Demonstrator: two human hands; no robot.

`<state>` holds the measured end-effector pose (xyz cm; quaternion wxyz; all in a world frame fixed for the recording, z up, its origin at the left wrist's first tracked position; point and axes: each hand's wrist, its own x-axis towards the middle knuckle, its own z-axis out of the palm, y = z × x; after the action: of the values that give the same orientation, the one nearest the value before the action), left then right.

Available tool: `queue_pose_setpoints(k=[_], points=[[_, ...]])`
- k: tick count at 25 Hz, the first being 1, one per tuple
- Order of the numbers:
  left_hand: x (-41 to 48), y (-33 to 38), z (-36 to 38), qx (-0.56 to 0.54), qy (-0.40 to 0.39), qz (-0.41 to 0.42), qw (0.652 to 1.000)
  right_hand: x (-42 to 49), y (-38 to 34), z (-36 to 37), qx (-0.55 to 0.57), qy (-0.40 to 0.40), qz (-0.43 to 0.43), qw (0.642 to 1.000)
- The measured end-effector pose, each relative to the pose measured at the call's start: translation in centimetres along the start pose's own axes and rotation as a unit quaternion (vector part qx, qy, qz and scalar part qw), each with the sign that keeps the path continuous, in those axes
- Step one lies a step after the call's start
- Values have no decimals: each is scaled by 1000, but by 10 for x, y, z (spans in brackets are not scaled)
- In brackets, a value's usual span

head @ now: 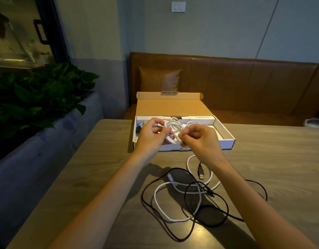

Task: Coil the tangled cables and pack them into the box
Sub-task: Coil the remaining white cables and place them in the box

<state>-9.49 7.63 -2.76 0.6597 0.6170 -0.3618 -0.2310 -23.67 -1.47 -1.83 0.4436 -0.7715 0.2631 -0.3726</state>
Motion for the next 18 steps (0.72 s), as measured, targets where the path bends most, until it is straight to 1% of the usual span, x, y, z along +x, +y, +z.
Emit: queue_pose_setpoints(k=[2,4,6,7,8,10,11,13,15,17,18], points=[[-2,4,1,81,34,72,994,1,-1,-1,19,-9,0,1000],[-3,5,-1,167,48,130,976,1,-4,0,30,-13,-2,999],[-4,7,-3,261,74,162,949,1,-8,3,25,-16,-4,1000],[-6,7,-2,282,84,166,941,1,-9,4,22,-19,-3,1000],[-7,9,0,280,89,163,942,1,-10,5,21,-23,2,1000],[-9,11,4,236,84,144,957,1,-13,4,14,-36,10,999],[-10,12,7,213,76,133,965,1,-14,2,-8,-50,9,999],[-11,9,11,190,54,102,975,2,-14,-3,-56,-109,16,992],[-10,5,14,215,41,67,974,2,-13,-3,-68,-160,42,984],[-9,4,14,212,13,34,977,3,-8,-3,-93,-149,42,984],[-8,6,11,183,-12,10,983,5,-5,-3,-98,-131,37,986]])
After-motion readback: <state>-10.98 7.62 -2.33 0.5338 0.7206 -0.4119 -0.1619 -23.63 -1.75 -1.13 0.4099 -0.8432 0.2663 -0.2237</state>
